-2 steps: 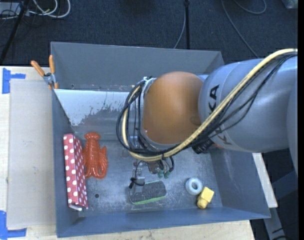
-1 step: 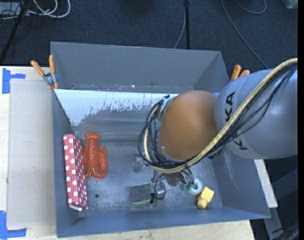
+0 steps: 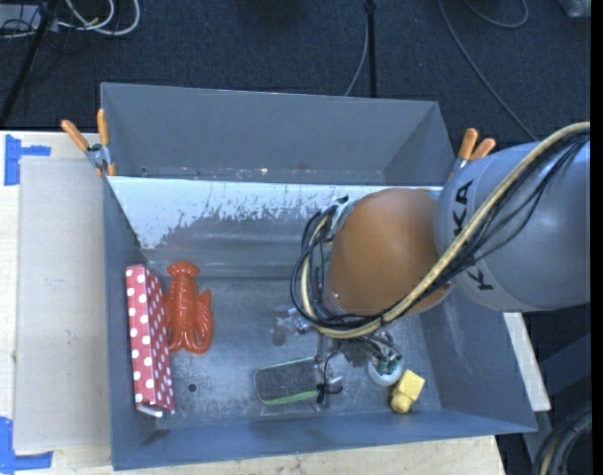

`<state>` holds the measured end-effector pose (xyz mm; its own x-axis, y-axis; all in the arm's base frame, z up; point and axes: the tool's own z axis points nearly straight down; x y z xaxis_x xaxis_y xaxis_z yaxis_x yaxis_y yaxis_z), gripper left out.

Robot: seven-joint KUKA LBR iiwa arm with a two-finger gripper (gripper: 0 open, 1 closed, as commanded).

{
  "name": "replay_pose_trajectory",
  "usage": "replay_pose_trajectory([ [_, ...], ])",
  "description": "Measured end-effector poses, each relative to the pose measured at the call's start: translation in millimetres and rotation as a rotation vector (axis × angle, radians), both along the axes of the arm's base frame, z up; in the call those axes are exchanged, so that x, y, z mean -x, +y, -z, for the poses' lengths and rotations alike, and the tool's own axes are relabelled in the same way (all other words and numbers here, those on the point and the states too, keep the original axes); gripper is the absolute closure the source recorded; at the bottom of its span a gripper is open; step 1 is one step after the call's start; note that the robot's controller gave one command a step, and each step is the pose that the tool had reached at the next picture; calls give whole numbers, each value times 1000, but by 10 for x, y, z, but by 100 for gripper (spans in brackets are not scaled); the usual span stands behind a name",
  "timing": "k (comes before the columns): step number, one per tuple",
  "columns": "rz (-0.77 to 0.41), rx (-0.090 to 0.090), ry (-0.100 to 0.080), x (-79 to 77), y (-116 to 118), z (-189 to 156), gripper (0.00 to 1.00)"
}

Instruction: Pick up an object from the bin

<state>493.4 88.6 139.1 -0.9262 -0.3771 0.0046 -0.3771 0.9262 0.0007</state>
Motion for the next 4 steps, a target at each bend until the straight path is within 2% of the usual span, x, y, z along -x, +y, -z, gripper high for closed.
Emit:
replay_pose_trajectory([
  [1, 196, 1, 3, -88, -63, 201, 0],
  [2, 46, 1, 3, -147, -79, 399, 0],
  [3, -26, -2, 5, -349, -203, 681, 100],
  [4, -25, -2, 5, -349, -204, 681, 100],
])
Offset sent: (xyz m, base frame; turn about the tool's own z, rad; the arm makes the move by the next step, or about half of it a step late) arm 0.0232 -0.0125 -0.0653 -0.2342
